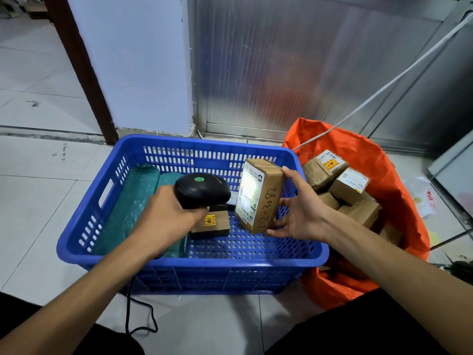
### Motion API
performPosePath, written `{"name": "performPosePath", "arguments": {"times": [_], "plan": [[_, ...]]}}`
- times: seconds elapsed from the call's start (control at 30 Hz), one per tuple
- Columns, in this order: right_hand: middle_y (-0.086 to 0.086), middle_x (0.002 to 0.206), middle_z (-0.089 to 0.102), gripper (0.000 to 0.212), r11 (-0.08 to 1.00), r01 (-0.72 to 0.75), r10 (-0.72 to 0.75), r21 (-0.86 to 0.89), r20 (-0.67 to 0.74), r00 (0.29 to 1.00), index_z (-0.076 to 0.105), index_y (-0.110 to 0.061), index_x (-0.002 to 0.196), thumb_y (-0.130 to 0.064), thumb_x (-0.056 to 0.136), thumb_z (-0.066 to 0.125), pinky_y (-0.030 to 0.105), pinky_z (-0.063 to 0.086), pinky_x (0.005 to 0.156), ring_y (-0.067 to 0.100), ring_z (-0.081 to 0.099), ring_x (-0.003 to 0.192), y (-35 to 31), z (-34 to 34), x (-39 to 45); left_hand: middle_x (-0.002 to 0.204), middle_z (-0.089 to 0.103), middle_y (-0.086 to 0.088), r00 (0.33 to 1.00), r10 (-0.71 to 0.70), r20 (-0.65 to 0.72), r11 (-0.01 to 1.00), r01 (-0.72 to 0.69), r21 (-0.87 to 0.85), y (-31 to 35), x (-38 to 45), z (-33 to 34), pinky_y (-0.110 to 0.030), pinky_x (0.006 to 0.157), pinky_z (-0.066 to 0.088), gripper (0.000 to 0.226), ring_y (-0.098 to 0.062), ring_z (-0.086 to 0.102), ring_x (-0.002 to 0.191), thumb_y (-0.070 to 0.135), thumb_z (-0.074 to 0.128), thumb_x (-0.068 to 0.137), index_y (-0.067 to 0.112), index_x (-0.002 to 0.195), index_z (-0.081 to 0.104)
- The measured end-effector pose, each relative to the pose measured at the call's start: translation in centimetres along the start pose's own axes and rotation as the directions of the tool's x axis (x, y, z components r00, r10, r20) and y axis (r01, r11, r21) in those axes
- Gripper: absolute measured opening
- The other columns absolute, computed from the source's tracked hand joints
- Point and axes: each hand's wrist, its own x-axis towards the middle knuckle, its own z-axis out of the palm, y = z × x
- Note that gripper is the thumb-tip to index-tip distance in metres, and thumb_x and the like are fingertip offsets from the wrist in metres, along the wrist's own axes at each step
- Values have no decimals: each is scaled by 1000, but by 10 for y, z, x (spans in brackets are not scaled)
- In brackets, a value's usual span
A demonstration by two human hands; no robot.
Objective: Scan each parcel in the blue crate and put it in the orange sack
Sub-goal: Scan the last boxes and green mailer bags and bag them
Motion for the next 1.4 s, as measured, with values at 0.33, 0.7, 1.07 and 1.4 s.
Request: {"name": "performPosePath", "arguments": {"times": [0.33, 0.7, 1.07, 1.4], "plan": [[28, 127, 64, 90, 999, 34, -33, -15, 45, 998, 59, -11, 123, -83, 69, 55, 47, 42, 105, 45, 58, 123, 0, 1, -3, 72, 71, -2, 1000, -16, 4, 999, 16, -37, 5, -3, -6, -36, 73, 55, 13, -20, 66, 70, 15, 78, 81, 24, 82, 69], [29, 133, 59, 96, 983, 107, -139, 150, 227, 964, 53, -16, 140, -85, 73, 51, 51, 37, 114, 48, 56, 126, 0, 9, -6, 59, 64, -4, 982, -144, 126, 944, 174, -279, 11, -9, -4, -20, 49, 48, 3, -9, 54, 47, 5, 74, 85, 6, 84, 72], [32, 133, 58, 96, 948, 191, -253, 254, 238, 938, 50, -18, 142, -86, 75, 48, 51, 34, 116, 47, 56, 126, -2, 9, -6, 56, 61, -4, 967, -200, 158, 915, 242, -322, 11, -8, -6, -22, 48, 45, 13, -11, 52, 48, 6, 75, 84, 8, 72, 70], [31, 134, 58, 96, 959, 252, -270, 133, 141, 952, 50, -15, 141, -85, 74, 50, 50, 37, 115, 44, 57, 127, -4, 7, -7, 56, 64, -2, 978, -172, 115, 931, 200, -304, 12, -9, -6, -20, 49, 46, 9, -10, 53, 49, 5, 73, 85, 7, 77, 71]]}}
